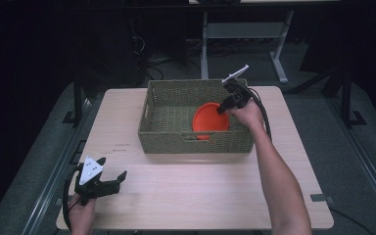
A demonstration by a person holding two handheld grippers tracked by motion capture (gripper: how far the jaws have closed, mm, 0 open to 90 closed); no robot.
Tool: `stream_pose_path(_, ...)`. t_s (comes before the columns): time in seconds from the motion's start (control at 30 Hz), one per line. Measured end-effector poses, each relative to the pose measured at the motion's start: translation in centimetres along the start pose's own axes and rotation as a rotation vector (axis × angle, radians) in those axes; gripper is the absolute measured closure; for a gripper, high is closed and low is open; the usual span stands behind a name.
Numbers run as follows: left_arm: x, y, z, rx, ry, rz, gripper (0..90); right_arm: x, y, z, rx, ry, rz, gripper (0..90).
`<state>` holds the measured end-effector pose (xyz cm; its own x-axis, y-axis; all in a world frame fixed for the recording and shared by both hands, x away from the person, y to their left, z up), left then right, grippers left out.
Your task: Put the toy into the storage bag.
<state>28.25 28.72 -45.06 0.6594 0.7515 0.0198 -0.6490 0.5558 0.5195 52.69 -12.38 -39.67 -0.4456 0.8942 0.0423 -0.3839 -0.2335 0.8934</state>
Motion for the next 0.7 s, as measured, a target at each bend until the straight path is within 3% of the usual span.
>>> stream_pose_path(0.17, 0.1, 0.1, 0.0, 0.002, 0.003, 0.004, 12.8, -0.1, -0.5, -0.2, 0.026, 0.013, -0.03, 58.4)
stream_pose_path(0.53, 0.1, 0.0, -0.1, 0.005, 0.001, 0.001, 12.8, -0.4, -0.6, -0.3, 0.04, -0.001, -0.043, 50.1)
stream_pose_path(0.7, 0.1, 0.1, -0.1, 0.01, -0.003, 0.001, 12.8, -0.9, 0.4, -0.4, 0.008, -0.026, -0.027, 48.5)
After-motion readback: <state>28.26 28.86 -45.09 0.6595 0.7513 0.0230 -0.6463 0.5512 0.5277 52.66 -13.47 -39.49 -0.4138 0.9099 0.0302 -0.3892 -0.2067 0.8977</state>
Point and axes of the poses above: each handheld gripper's, and its own axes: y roughly backward along the jaws, z roughly out of its top, x roughly to its left, the point moved 4 cm from there along -y, roughly forward along the jaws, and after that the axes turned 13 degrees about -z, right-handed, at the moved point
